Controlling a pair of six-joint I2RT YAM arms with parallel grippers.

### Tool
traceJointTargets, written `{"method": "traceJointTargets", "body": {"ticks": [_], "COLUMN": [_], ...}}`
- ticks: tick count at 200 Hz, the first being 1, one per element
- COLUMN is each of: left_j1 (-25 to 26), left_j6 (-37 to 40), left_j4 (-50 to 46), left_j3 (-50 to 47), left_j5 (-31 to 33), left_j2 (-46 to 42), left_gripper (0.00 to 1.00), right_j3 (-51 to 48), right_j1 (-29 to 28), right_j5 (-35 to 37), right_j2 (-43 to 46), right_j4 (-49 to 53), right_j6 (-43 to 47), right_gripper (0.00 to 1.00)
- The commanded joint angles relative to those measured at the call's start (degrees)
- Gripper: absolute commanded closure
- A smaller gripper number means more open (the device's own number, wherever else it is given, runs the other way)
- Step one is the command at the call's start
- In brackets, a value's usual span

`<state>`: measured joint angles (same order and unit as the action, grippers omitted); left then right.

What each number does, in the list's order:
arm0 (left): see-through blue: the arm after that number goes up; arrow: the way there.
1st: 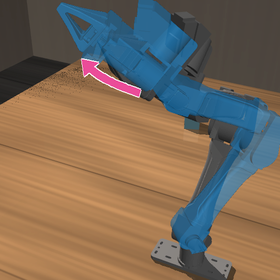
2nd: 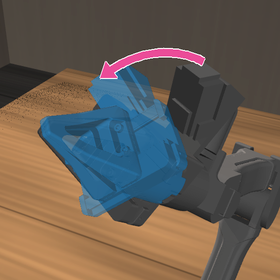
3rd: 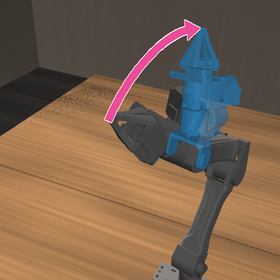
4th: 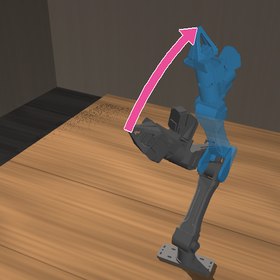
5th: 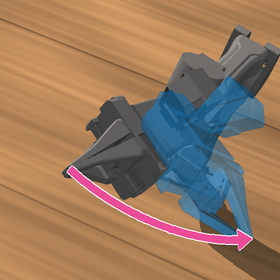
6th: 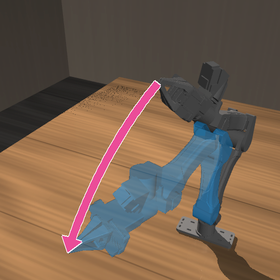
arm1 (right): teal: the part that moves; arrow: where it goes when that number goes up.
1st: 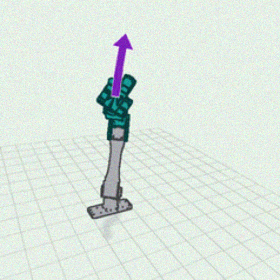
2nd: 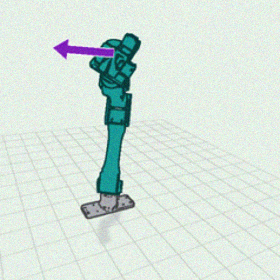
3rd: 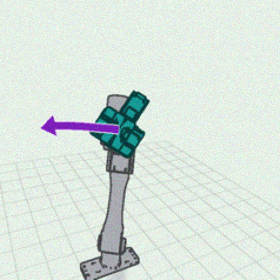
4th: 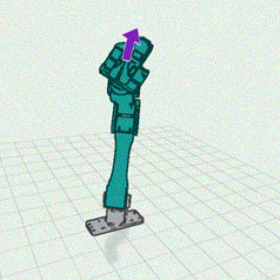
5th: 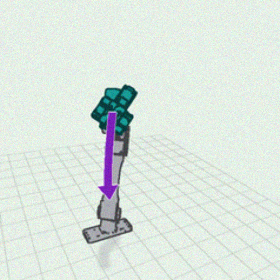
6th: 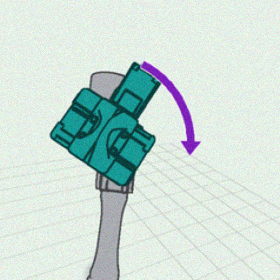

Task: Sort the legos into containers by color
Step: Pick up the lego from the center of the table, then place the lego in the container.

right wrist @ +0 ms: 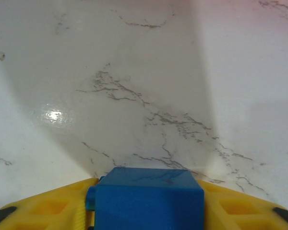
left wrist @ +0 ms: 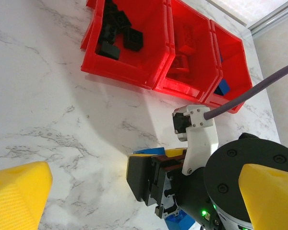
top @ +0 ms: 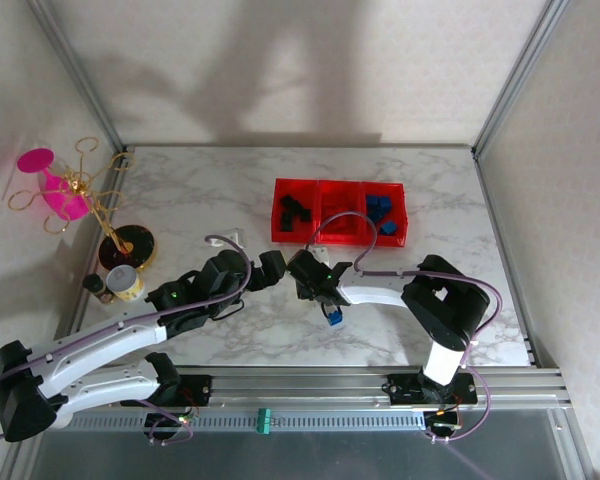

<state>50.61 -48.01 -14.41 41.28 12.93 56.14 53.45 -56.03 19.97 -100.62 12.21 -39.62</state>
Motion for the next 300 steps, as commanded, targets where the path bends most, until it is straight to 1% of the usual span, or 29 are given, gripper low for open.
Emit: {"method": "traceJointTargets", "body": {"ticks": [1, 51, 73, 113, 132, 141, 147, 152, 186, 224, 268, 300], "left_j1": [0.5, 0.5, 0.5, 0.5, 0.5, 0.5, 0.5, 0.5, 0.5, 0.5, 0.4, 0.3], "left_j6": [0.0, 0.9, 1.3, 2.4, 2.7, 3.0, 3.1, 3.2, 3.7, 4.2, 4.8, 4.9], "left_j4": [0.3, 0.9, 1.0, 2.6, 3.4, 4.0, 4.3, 4.5, 5.8, 6.0, 5.1, 4.6], "left_j3": [0.8, 2.3, 3.4, 5.2, 6.3, 6.6, 7.0, 7.3, 9.1, 11.0, 11.9, 11.6], "left_j5": [0.4, -0.4, -0.7, -2.1, -2.8, -3.0, -3.1, -3.3, -4.3, -4.8, -4.4, -4.1], "left_j2": [0.6, 1.4, 2.4, 4.8, 6.1, 6.8, 7.2, 7.7, 10.4, 12.2, 12.3, 12.0], "left_gripper": [0.0, 0.01, 0.0, 0.0, 0.0, 0.0, 0.0, 0.0, 0.0, 0.0, 0.0, 0.0], "right_j3": [0.5, -0.4, -0.6, -1.1, -0.7, -0.7, -0.6, -0.4, 1.4, 7.4, 13.0, 16.2], "right_j1": [-0.2, 1.6, 3.8, 10.9, 15.2, 15.9, 18.6, 19.5, 27.2, 32.6, 36.2, 36.5], "right_j5": [0.4, 0.8, 1.3, 2.8, 3.1, 4.3, 4.8, 4.9, 5.1, 4.9, 3.5, 3.8], "right_j2": [1.3, 7.2, 10.1, 15.7, 17.0, 17.3, 17.3, 17.3, 15.2, 9.0, 1.6, -1.8], "right_j4": [0.0, 1.0, 1.9, 2.1, 1.7, 1.3, 0.8, 0.3, -3.0, -3.7, -4.1, -3.5], "right_j6": [-0.1, 0.2, 0.8, 2.6, 3.6, 4.1, 4.4, 4.7, 5.3, 6.5, 6.8, 7.4], "right_gripper": [0.54, 0.56, 0.57, 0.56, 0.56, 0.55, 0.55, 0.55, 0.55, 0.55, 0.52, 0.48]}}
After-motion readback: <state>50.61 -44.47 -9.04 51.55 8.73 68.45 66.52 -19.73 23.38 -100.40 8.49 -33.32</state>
